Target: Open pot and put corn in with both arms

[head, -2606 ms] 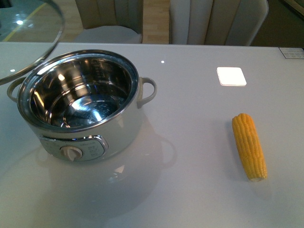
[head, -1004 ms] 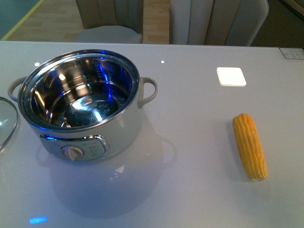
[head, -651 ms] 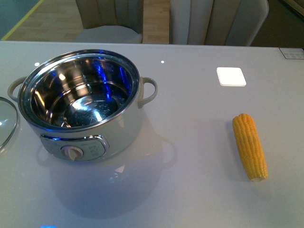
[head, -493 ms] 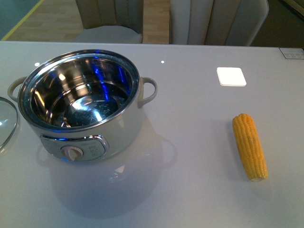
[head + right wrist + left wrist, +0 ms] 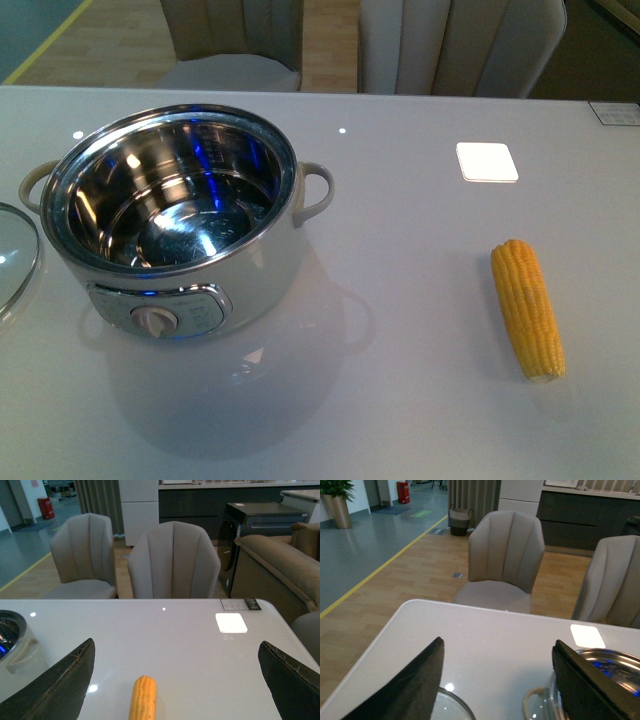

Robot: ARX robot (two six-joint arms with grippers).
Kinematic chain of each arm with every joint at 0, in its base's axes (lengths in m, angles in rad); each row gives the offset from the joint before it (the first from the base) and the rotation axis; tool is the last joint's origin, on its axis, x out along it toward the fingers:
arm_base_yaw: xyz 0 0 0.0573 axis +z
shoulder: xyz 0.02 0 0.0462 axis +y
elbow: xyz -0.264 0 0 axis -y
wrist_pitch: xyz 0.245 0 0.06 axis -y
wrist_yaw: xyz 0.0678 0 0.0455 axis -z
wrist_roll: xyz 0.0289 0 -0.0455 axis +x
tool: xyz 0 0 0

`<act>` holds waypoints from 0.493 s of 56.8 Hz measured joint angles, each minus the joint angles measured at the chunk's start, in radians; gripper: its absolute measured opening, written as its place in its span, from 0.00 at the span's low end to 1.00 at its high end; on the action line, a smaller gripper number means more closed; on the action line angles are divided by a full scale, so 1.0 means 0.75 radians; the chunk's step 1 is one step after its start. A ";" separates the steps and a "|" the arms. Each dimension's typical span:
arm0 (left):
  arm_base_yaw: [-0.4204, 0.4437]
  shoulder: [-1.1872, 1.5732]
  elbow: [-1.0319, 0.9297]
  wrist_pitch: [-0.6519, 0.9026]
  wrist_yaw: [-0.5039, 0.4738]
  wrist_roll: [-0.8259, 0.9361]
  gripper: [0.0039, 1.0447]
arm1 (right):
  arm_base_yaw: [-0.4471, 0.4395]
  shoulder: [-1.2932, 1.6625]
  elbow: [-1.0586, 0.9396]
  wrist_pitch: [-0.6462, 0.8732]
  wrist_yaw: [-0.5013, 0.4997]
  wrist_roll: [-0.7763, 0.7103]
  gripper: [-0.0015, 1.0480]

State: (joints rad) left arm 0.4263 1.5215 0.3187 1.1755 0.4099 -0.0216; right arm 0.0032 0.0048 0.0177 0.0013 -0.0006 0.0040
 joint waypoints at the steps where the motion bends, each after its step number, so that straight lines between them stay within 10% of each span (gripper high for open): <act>1: -0.009 -0.018 -0.010 -0.002 -0.008 0.001 0.55 | 0.000 0.000 0.000 0.000 0.000 0.000 0.92; 17: -0.219 -0.409 -0.248 -0.152 -0.215 0.013 0.03 | 0.000 0.000 0.000 0.000 0.001 0.000 0.92; 28: -0.326 -0.663 -0.334 -0.316 -0.311 0.015 0.03 | 0.000 0.000 0.000 0.000 0.001 0.000 0.92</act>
State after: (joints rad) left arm 0.1822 1.0241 0.0685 0.9386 0.1768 -0.0105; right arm 0.0032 0.0048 0.0177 0.0013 0.0002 0.0040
